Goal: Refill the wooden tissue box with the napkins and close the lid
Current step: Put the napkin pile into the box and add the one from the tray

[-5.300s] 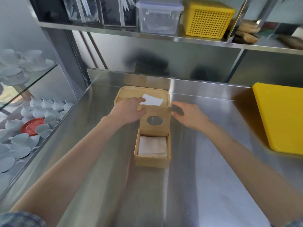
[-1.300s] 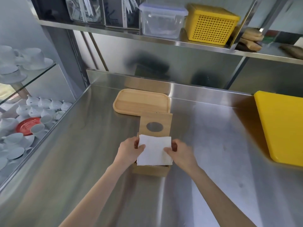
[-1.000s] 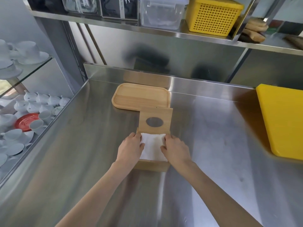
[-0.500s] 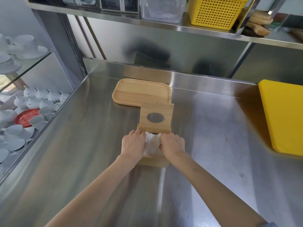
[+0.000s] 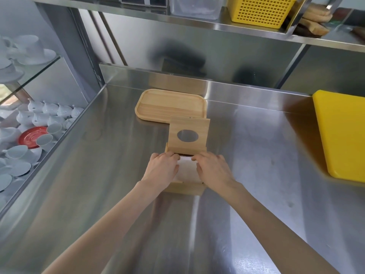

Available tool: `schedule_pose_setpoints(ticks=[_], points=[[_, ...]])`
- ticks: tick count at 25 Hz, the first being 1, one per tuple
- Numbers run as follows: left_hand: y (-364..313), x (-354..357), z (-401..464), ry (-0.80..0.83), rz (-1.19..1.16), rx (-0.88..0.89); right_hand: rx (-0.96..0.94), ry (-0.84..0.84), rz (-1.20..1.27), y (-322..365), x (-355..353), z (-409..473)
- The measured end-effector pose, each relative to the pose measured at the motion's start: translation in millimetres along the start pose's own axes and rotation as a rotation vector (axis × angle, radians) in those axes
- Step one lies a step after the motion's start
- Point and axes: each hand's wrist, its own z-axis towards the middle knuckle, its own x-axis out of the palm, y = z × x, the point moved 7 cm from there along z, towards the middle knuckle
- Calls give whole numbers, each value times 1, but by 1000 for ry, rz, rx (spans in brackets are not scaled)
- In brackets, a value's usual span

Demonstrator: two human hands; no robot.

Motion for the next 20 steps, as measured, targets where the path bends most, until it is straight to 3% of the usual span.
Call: schedule_pose_setpoints(ticks=[5,10,13,20], points=[[-9,21,7,292,223,77,-59,230,-270,-3,31,4],[-8,20,14,329,205,122,-33,371,-373,-3,38,14],[-10,16,11,306,94,134,-23,315,-299,-2,34,14],[-1,-22,8,107,-127,33,62,24,206,-13,0,2]])
